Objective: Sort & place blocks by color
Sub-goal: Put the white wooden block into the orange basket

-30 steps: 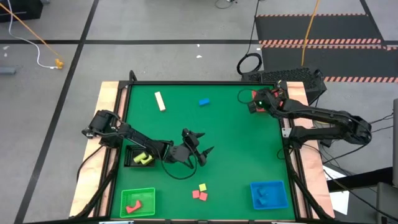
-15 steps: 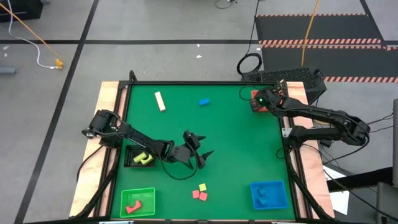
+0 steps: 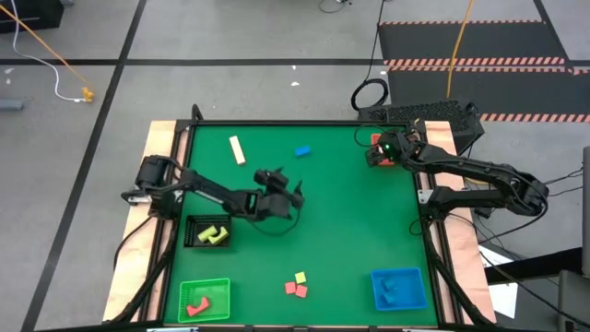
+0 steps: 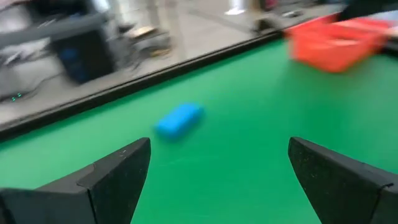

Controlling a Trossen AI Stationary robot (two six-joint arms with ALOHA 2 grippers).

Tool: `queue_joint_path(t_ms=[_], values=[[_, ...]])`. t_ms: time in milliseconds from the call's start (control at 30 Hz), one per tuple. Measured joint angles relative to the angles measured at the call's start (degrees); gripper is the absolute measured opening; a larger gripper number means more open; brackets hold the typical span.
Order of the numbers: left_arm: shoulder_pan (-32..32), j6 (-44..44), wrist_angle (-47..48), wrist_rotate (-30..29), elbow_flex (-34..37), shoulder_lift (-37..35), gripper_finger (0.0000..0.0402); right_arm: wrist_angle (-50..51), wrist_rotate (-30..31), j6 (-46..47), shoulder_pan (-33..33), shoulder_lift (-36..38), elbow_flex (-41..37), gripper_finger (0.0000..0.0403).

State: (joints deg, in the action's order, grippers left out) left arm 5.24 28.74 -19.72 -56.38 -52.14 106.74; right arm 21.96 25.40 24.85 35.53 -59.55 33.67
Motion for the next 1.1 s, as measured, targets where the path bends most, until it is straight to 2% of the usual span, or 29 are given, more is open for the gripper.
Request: queue_joint_path(t_ms=[233, 333, 433, 533, 633, 867, 1100], values=[[-9.63, 21.46, 24.12, 0.78, 0.01, -2.25, 0.0381, -0.57, -1.68, -0.13, 0.00, 0.00, -0.02, 0.0297], [-13.83, 31.45, 36.56, 5.57, 0.06, -4.86, 0.0381, -0.66, -1.70, -0.21, 0.00, 0.00, -0.02, 0.0297], [-17.79, 36.83, 45.69, 11.71, 0.03, -6.86, 0.0381, -1.27, -1.70, -0.38, 0.00, 0.02, -0.04, 0.0297], [-21.39, 37.96, 48.26, 18.13, 0.02, -6.90, 0.0381, -2.39, -1.73, -0.47, -0.01, 0.02, -0.04, 0.0297], [-24.18, 37.27, 48.16, 21.59, -0.05, -6.55, 0.0381, -3.51, -1.74, -0.47, 0.00, 0.02, -0.04, 0.0297], [-27.72, 38.44, 49.52, 21.98, 0.00, -6.34, 0.0381, -3.95, -6.24, -1.75, -0.02, 0.02, -0.04, 0.0297], [-29.99, 42.75, 51.81, 21.62, 0.01, -6.34, 0.0381, -3.96, -6.38, -2.20, -0.02, 0.02, -0.04, 0.0297]])
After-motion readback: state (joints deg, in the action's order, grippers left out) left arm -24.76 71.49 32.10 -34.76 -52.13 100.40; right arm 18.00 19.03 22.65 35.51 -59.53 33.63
